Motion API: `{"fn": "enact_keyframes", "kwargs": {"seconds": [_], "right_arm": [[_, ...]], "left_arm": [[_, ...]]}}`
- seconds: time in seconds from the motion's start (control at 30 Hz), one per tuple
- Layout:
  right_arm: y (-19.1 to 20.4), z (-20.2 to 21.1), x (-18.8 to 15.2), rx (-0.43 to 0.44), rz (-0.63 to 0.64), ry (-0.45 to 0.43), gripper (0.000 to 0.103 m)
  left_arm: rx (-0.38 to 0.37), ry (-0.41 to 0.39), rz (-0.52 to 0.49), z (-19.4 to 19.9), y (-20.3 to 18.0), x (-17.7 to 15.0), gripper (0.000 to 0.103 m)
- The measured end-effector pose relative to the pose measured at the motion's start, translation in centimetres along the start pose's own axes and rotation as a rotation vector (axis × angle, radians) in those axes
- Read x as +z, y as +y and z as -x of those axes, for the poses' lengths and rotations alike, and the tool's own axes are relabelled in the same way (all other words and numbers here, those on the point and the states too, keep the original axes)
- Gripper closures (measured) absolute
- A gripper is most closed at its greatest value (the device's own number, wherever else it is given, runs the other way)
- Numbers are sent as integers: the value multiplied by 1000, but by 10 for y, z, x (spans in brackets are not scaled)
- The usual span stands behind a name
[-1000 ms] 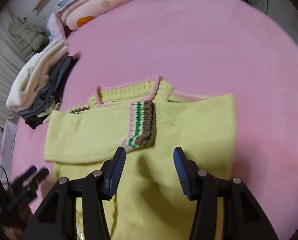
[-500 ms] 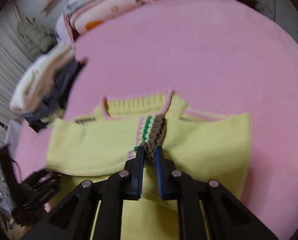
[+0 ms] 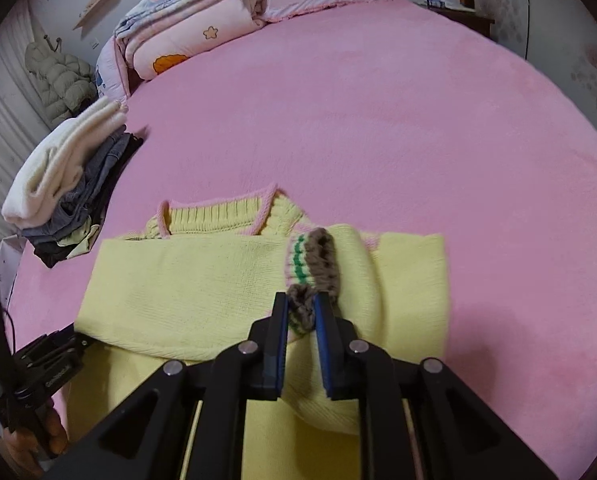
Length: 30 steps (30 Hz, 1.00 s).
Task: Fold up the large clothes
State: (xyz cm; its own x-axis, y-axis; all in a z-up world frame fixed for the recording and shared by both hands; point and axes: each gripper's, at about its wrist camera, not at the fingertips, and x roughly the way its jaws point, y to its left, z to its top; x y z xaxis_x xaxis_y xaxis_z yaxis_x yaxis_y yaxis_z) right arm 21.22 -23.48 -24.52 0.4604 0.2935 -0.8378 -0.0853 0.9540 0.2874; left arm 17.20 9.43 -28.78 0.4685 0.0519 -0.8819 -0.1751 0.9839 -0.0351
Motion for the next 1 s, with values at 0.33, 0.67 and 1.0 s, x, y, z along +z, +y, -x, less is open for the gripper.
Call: {"fn": "enact_keyframes", "kwargs": {"seconds": [0.33,0.67,1.0], "right_arm": [[-9,59,-27,30,-90,-31,58],[-2,68,-51,-3,-71,-23,53],[-20,78,-64,-22,-99,-56,53]], "left_arm": [[7,-6,-67,24,-8,7,71],[-197,-102,-299,54,-94,11,71],[-431,-32,-513,2,-172,21,71]]}}
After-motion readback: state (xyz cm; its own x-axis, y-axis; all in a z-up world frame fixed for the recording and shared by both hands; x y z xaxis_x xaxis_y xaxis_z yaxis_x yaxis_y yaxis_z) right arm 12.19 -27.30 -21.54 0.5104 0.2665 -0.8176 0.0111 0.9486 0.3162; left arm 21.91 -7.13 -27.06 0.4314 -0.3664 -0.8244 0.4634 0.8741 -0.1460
